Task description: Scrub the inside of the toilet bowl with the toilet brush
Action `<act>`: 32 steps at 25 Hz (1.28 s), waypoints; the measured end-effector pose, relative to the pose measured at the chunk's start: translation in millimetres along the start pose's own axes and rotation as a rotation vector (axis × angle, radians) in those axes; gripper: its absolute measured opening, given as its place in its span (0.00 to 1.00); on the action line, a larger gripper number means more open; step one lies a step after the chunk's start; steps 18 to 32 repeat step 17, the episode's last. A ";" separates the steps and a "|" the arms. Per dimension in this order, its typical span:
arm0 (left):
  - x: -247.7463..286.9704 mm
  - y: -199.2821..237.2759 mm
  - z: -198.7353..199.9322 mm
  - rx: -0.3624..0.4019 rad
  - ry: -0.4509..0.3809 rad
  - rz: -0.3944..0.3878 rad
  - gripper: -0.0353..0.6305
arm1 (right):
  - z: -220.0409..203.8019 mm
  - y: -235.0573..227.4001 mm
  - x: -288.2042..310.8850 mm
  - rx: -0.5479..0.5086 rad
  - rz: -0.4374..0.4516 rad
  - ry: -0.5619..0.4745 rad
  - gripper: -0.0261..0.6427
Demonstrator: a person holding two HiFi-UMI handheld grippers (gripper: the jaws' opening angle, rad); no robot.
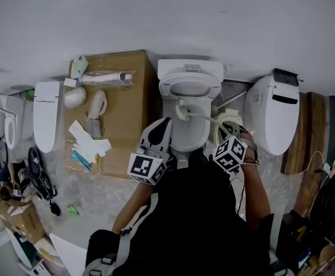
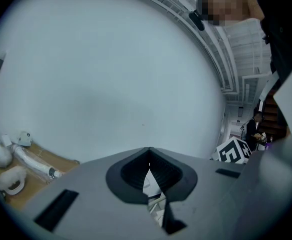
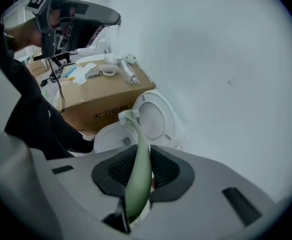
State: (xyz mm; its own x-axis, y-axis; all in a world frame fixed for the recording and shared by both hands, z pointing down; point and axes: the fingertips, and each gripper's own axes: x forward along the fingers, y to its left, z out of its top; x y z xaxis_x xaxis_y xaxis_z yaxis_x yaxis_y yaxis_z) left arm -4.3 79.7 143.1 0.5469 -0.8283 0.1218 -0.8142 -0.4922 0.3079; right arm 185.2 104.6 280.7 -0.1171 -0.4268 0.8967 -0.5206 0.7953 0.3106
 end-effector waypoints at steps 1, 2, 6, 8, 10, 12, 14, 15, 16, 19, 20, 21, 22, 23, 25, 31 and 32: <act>-0.9 -0.3 1.2 0.000 0.000 0.000 0.06 | 0.2 0.8 -1.0 0.001 -0.001 0.000 0.16; -1.7 -0.3 1.7 0.000 -0.001 0.001 0.06 | 0.4 1.4 -1.5 0.001 -0.002 0.000 0.16; -0.8 -0.7 0.2 0.000 -0.004 -0.003 0.06 | 0.3 0.3 -1.9 0.002 -0.004 -0.001 0.16; 0.5 -0.8 1.3 0.001 -0.005 -0.003 0.06 | 0.8 -1.3 -2.1 0.001 -0.005 -0.001 0.16; 1.5 -0.3 2.5 0.002 -0.006 -0.003 0.06 | 1.9 -2.7 -2.2 -0.001 -0.006 0.000 0.16; 1.8 1.4 2.7 0.002 -0.007 -0.002 0.06 | 3.2 -3.2 -1.7 -0.003 -0.005 0.000 0.16; 2.0 3.5 3.4 0.005 -0.009 -0.002 0.06 | 5.2 -3.3 -1.3 -0.004 -0.004 0.001 0.16; 1.9 4.2 3.8 0.004 -0.009 -0.002 0.06 | 6.2 -3.3 -1.5 -0.005 -0.003 0.001 0.16; 1.8 4.6 4.1 0.002 -0.008 -0.002 0.06 | 7.0 -3.3 -1.8 -0.005 -0.002 0.002 0.16; 1.6 4.9 4.4 -0.001 -0.006 -0.002 0.06 | 7.8 -3.2 -2.3 -0.006 -0.001 0.002 0.16; 1.6 4.9 4.4 -0.001 -0.006 -0.002 0.06 | 7.8 -3.2 -2.3 -0.006 -0.001 0.002 0.16; 1.6 4.9 4.4 -0.001 -0.006 -0.002 0.06 | 7.8 -3.2 -2.3 -0.006 -0.001 0.002 0.16; 1.6 4.9 4.4 -0.001 -0.006 -0.002 0.06 | 7.8 -3.2 -2.3 -0.006 -0.001 0.002 0.16; 1.6 4.9 4.4 -0.001 -0.006 -0.002 0.06 | 7.8 -3.2 -2.3 -0.006 -0.001 0.002 0.16; 1.6 4.9 4.4 -0.001 -0.006 -0.002 0.06 | 7.8 -3.2 -2.3 -0.006 -0.001 0.002 0.16; 1.6 4.9 4.4 -0.001 -0.006 -0.002 0.06 | 7.8 -3.2 -2.3 -0.006 -0.001 0.002 0.16; 1.6 4.9 4.4 -0.001 -0.006 -0.002 0.06 | 7.8 -3.2 -2.3 -0.006 -0.001 0.002 0.16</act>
